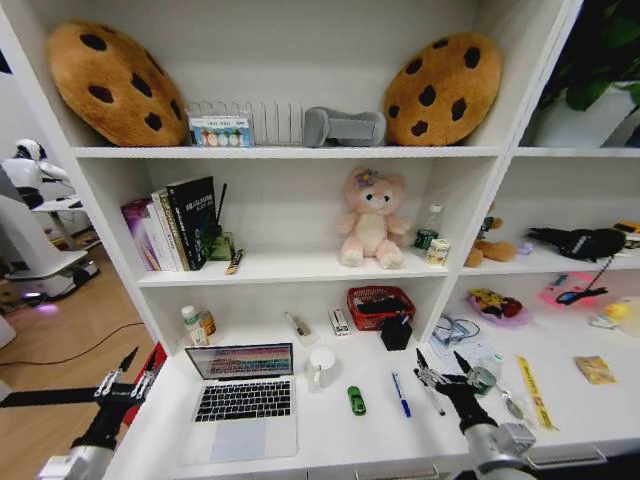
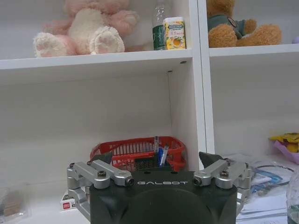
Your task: Organize the objects on the table.
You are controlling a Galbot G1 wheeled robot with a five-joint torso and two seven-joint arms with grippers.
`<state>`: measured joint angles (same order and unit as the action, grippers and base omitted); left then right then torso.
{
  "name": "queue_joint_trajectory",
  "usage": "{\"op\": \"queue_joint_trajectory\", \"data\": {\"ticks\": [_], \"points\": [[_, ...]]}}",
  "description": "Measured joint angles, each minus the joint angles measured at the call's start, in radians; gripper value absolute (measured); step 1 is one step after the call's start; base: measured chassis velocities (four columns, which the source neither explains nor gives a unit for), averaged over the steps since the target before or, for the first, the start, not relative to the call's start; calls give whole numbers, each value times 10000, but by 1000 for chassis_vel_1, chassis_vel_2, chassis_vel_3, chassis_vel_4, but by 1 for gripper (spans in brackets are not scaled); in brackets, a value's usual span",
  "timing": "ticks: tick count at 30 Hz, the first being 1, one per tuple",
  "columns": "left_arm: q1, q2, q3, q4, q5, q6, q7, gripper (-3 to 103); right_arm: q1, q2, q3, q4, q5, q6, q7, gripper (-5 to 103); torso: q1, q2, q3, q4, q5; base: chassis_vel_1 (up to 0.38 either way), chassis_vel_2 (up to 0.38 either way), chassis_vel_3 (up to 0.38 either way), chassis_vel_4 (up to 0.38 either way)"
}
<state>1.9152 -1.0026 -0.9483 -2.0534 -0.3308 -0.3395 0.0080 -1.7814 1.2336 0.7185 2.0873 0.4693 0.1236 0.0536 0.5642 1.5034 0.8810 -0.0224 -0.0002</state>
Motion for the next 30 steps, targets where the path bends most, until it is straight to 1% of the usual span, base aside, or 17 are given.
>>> {"op": "queue_joint_trajectory", "data": {"ticks": [1, 3, 4, 6, 7, 9, 10, 11, 14, 15, 17, 18, 20, 21, 24, 26, 30], "points": [[0, 0, 0, 0, 0, 0, 0, 28, 0, 0, 0, 0, 0, 0, 0, 100, 0, 0, 0, 0, 0, 0, 0, 0, 0], [480, 997, -49, -203, -27, 58, -2, 17, -28, 238, -61, -147, -20, 134, 22, 100, 0, 1, 0, 1, -1, 0, 0, 0, 0], [480, 997, -49, -203, -27, 58, -2, 17, -28, 238, -61, -147, -20, 134, 22, 100, 0, 1, 0, 1, -1, 0, 0, 0, 0], [659, 1816, -112, -325, -111, 148, -3, 6, -41, 350, -99, -310, -41, 221, 42, 100, -1, 1, 0, 0, 1, 0, 0, 0, 0], [659, 1816, -112, -325, -111, 148, -3, 6, -41, 350, -99, -310, -41, 221, 42, 100, -1, 1, 0, 0, 1, 0, 0, 0, 0], [653, 2600, -57, -445, -264, 332, -77, 1, -15, 406, -157, -461, -84, 280, 62, 100, 0, 0, 0, -3, 3, 0, 0, 0, 0], [608, 2907, 49, -491, -325, 424, -124, 0, 15, 418, -168, -495, -90, 286, 71, 100, 0, 0, 1, -2, 2, 0, 0, 0, 0], [608, 2907, 49, -491, -325, 424, -124, 0, 15, 418, -168, -495, -90, 286, 71, 100, 0, 0, 1, -2, 2, 0, 0, 0, 0], [244, 4187, 751, -492, -503, 728, -281, 0, 103, 460, -180, -499, -93, 287, 96, 100, 1, -1, 1, -2, 1, 0, 0, 0, 0], [244, 4187, 751, -492, -503, 728, -281, 0, 103, 460, -180, -499, -93, 287, 96, 100, 1, -1, 1, -2, 1, 0, 0, 0, 0], [-110, 4925, 1122, -320, -712, 828, -336, 0, 79, 505, -157, -445, -95, 287, 101, 100, 1, -2, 1, 0, 0, 0, 0, 0, 0], [-110, 4925, 1122, -320, -712, 828, -336, 0, 79, 505, -157, -445, -95, 287, 101, 100, 1, -2, 1, 0, 0, 0, 0, 0, 0], [-629, 5731, 1379, -48, -1126, 906, -356, 0, 9, 577, -114, -406, -114, 287, 104, 100, 1, -2, 1, -2, 0, 0, 0, 0, 0], [-629, 5731, 1379, -48, -1126, 906, -356, 0, 9, 577, -114, -406, -114, 287, 104, 100, 1, -2, 1, -2, 0, 0, 0, 0, 0], [-870, 6299, 1415, 110, -1402, 913, -352, 0, -29, 611, -105, -399, -135, 288, 110, 100, 1, -2, 1, -3, 1, 0, 0, 0, 0], [-955, 6867, 1480, 242, -1595, 910, -301, 0, -52, 655, -109, -397, -209, 294, 114, 100, 2, -1, 2, -2, 2, 0, 0, 0, 0], [-971, 7488, 1923, 358, -1470, 804, -178, 0, -97, 758, -138, -352, -304, 296, 138, 100, 2, -2, 1, 0, 1, 0, 0, 0, 0]]}}
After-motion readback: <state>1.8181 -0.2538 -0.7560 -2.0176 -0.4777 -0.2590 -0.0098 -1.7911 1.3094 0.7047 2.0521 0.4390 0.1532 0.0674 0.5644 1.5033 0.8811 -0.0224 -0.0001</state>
